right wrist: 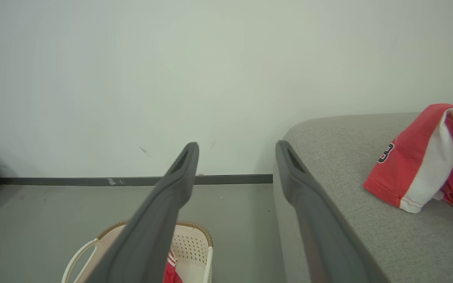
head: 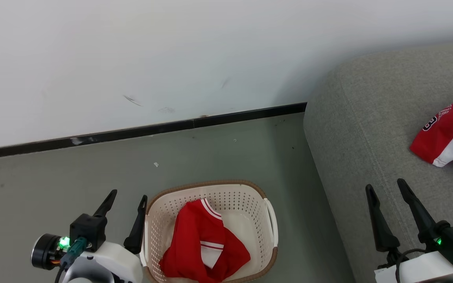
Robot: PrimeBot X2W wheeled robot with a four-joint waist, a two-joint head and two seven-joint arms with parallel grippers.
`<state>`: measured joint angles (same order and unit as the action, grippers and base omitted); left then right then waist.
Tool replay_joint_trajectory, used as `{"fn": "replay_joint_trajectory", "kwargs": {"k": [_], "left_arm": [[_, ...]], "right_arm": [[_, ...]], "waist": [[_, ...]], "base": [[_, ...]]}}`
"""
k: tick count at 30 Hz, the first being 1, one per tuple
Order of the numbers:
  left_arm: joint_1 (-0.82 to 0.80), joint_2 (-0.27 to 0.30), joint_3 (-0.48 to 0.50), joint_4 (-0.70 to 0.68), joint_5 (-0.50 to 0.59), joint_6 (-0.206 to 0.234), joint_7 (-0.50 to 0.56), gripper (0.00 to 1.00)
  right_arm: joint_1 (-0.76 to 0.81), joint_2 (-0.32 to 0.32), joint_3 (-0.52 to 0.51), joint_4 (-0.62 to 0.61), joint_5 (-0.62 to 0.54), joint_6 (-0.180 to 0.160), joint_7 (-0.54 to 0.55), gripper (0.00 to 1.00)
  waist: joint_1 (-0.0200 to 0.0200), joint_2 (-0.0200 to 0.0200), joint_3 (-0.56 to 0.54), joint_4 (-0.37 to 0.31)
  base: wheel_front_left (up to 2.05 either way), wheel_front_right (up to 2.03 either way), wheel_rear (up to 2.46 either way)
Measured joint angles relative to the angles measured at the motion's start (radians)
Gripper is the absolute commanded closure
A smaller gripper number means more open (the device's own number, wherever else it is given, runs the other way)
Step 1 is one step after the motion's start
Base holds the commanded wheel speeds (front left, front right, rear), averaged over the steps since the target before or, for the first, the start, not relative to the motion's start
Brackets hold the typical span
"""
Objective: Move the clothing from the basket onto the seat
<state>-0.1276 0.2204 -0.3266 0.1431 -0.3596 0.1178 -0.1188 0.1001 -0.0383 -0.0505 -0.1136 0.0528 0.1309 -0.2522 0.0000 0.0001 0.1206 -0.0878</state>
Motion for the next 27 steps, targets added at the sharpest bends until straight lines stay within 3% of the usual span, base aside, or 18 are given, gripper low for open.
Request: {"fn": "replay_joint_trajectory", "kwargs": {"k": [15,27], "left_arm": [[-0.165,-0.043,-0.111,0.154,0.07,-0.048,0.067,0.0],[-0.259,-0.071,-0.106,0.282,0.083,-0.051,0.078,0.0]], "right_arm": [[-0.005,0.001,-0.037,-0.072,0.019,0.0,0.0,0.0],[-0.087,0.001,-0.031,-0.128,0.029,0.0,0.0,0.0]], "waist": [[0.0,0.0,0.128,-0.041],[0.0,0.0,0.256,-0.085]], "base": [[0.0,0.0,0.0],[0.0,0.0,0.0]]}}
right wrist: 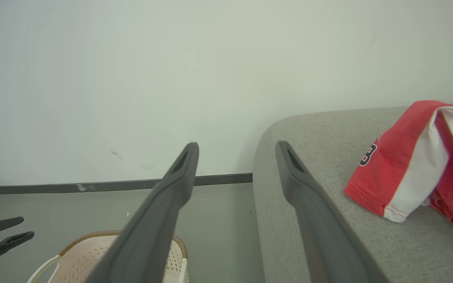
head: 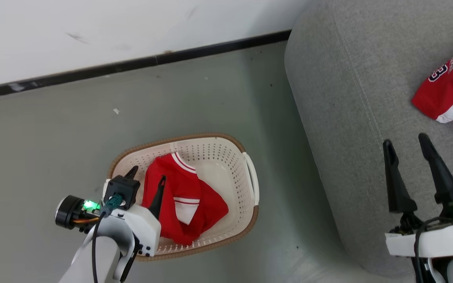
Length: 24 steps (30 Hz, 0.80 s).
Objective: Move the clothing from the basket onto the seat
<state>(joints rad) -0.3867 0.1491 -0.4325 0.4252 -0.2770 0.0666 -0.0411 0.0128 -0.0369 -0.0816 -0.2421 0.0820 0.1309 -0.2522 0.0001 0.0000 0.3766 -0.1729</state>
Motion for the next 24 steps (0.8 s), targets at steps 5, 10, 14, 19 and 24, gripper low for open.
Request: {"fn": "replay_joint_trajectory", "kwargs": {"k": [5,10,14,19,24], "left_arm": [[-0.057,-0.016,-0.012,0.055,0.021,0.0,-0.001,0.0],[-0.086,-0.017,-0.022,0.106,0.035,0.0,-0.004,0.0],[-0.114,-0.016,-0.025,0.148,0.042,0.0,-0.004,0.0],[-0.128,-0.012,-0.022,0.19,0.043,0.0,-0.006,0.0],[-0.152,-0.004,-0.02,0.222,0.056,0.001,-0.021,0.0]], "right_arm": [[-0.06,0.0,0.0,-0.025,0.008,0.0,0.0,0.0],[-0.095,0.0,0.009,-0.04,0.027,0.0,0.0,0.0],[-0.127,0.0,0.022,-0.042,0.039,0.0,0.0,0.0],[-0.167,0.0,0.03,-0.046,0.053,0.0,0.0,0.0],[-0.208,0.0,0.04,-0.047,0.066,0.0,0.0,0.0]], "waist": [[0.0,0.0,0.067,-0.025],[0.0,0.0,0.121,-0.047],[0.0,0.0,0.163,-0.064],[0.0,0.0,0.213,-0.085],[0.0,0.0,0.26,-0.104]], "base": [[0.0,0.0,0.0],[0.0,0.0,0.0],[0.0,0.0,0.0],[0.0,0.0,0.0],[0.0,0.0,0.0]]}}
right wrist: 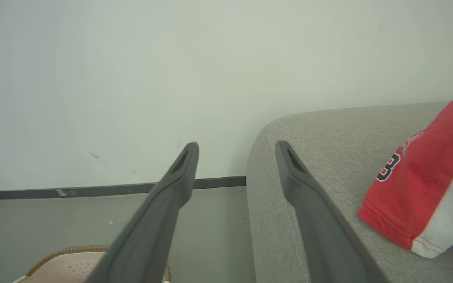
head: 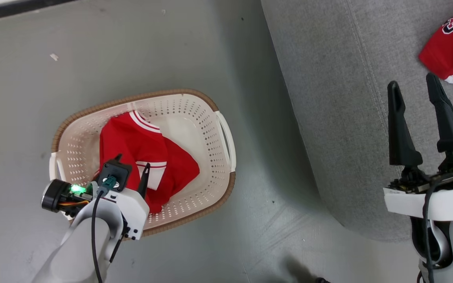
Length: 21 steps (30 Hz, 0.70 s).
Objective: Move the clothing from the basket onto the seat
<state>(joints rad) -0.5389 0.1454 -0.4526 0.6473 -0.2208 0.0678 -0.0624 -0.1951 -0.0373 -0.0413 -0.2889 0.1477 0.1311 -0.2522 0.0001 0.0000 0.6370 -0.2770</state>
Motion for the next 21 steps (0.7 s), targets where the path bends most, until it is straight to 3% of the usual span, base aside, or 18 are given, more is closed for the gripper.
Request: {"fn": "replay_joint_trajectory", "kwargs": {"k": [11,21], "left_arm": [[-0.079,0.018,-0.002,0.067,0.034,0.013,-0.005,0.0],[-0.136,0.049,0.029,0.122,0.048,0.071,-0.009,0.0]], "right_arm": [[-0.059,0.0,0.022,0.003,0.03,0.0,0.0,0.0],[-0.106,0.0,0.029,0.005,0.065,0.0,0.0,0.0]], "waist": [[0.0,-0.0001,0.091,-0.041],[0.0,0.0,0.155,-0.075]], "base": [[0.0,0.0,0.0],[0.0,0.0,0.0]]}}
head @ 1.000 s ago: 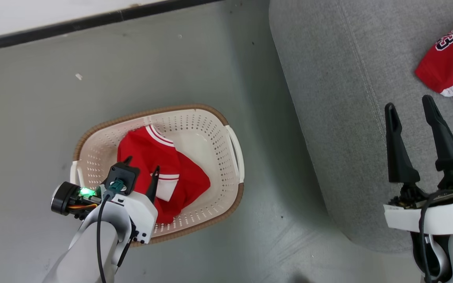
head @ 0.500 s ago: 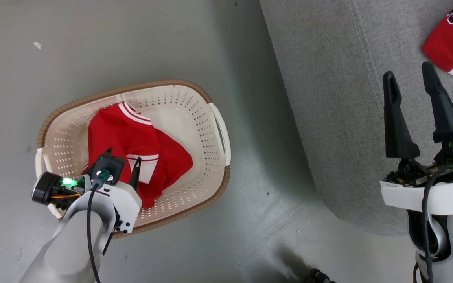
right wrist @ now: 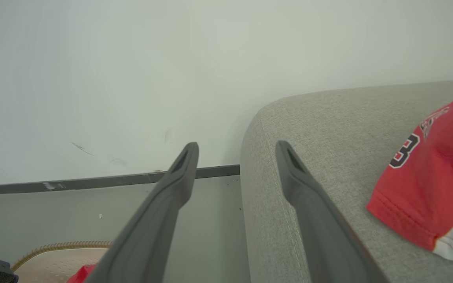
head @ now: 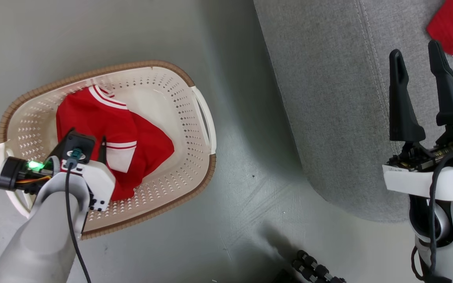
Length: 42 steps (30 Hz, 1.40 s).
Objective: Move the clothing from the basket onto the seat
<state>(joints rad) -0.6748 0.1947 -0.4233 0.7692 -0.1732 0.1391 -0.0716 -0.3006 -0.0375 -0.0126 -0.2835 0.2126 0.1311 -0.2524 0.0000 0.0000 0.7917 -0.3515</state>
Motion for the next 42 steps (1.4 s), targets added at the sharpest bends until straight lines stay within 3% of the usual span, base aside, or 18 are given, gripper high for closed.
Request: {"fn": "replay_joint_trajectory", "kwargs": {"k": [10,22,23,24,25,42], "left_arm": [[-0.043,0.031,0.027,0.049,0.005,0.037,0.002,0.0],[-0.086,0.064,0.053,0.091,0.035,0.115,0.009,0.0],[-0.091,0.063,0.053,0.091,0.035,0.118,0.008,0.54],[-0.097,0.061,0.053,0.091,0.035,0.119,0.007,0.8],[-0.101,0.06,0.053,0.09,0.035,0.12,0.003,1.0],[-0.115,0.021,0.04,0.088,0.034,0.122,-0.069,1.0]], "right_arm": [[-0.043,0.0,0.021,0.004,0.037,0.0,0.0,0.0],[-0.099,0.0,0.032,0.012,0.064,0.0,0.0,0.0],[-0.099,0.0,0.033,0.014,0.07,0.0,0.0,0.0],[-0.099,0.0,0.033,0.017,0.073,0.0,0.0,0.0],[-0.099,0.0,0.033,0.021,0.078,0.0,0.0,0.0],[-0.158,0.0,0.029,0.058,0.084,0.0,-0.003,0.0]], "waist": [[0.0,0.0,0.06,-0.034],[0.0001,0.0,0.116,-0.068],[0.0,0.0,0.119,-0.07],[0.0,0.0,0.122,-0.073],[0.0,0.0,0.125,-0.075],[0.0,0.0,0.117,-0.073]], "base": [[0.0,0.0,0.0],[0.0,0.0,0.0],[0.0,0.0,0.0],[0.0,0.0,0.0],[0.0,0.0,0.0],[0.0,0.0,0.0]]}}
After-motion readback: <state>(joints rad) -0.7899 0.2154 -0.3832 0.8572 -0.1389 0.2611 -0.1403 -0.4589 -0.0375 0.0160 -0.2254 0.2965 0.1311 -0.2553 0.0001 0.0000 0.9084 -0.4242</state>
